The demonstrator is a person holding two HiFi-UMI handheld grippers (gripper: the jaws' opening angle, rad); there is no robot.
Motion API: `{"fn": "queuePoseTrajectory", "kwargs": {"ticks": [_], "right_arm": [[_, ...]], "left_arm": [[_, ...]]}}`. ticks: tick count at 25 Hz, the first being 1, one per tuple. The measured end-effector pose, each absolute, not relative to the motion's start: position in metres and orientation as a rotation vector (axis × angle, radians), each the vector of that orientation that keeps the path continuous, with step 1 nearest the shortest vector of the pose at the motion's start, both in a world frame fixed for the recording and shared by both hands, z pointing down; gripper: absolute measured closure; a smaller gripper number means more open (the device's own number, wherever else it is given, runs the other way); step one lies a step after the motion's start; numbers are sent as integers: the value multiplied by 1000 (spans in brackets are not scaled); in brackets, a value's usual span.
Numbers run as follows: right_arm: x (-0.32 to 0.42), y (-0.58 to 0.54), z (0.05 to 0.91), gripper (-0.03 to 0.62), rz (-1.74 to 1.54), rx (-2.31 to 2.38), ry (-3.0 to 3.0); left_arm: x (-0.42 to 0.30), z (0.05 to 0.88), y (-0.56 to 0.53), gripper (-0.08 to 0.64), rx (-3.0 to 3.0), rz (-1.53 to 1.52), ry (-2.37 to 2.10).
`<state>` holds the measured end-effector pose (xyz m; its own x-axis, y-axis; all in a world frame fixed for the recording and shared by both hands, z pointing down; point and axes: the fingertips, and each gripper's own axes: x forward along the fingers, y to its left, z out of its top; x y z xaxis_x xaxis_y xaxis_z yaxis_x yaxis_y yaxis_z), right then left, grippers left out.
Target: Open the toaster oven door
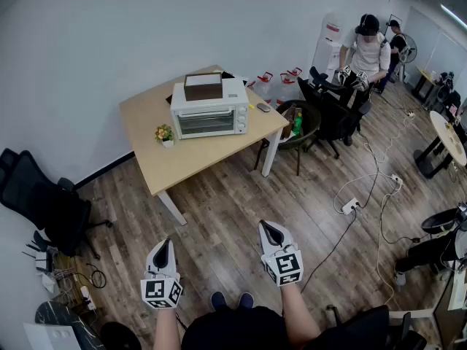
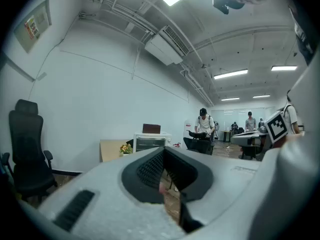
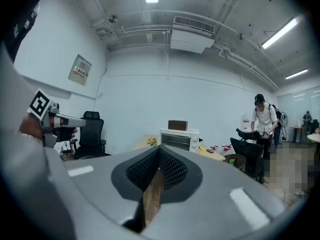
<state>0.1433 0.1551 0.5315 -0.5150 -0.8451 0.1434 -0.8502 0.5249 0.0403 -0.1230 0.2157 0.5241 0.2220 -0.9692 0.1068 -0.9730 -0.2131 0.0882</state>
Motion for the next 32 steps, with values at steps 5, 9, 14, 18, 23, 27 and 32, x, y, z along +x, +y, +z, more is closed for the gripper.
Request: {"fn": "queuePoseTrajectory", "kwargs": {"ticks": [5,9,14,18,23,27,32], "right_arm": [[150,156,528,586,108,1479,-2645],[155,152,525,586,108,1492,-2653],[159,155,527,586,110,1477,-2660],[167,159,524,584,137,1508,-2717],[178,162,524,583,114,1520,-2702],[187,162,520,583,117,1534,-2695],[196,173,523,584,121,1511,-2702]], "left_arm": [[-121,522,218,561,2346,46,-1888],[-121,522,215,561,2337,17,-1893],[-117,522,215,561,2329,15,-1888],[-108,526,216,561,2325,28,-1878],[-99,523,221,561,2329,23,-1895],[-91,519,224,561,2319,10,-1905],[-70,524,236,561,2308,4,-1897]]}}
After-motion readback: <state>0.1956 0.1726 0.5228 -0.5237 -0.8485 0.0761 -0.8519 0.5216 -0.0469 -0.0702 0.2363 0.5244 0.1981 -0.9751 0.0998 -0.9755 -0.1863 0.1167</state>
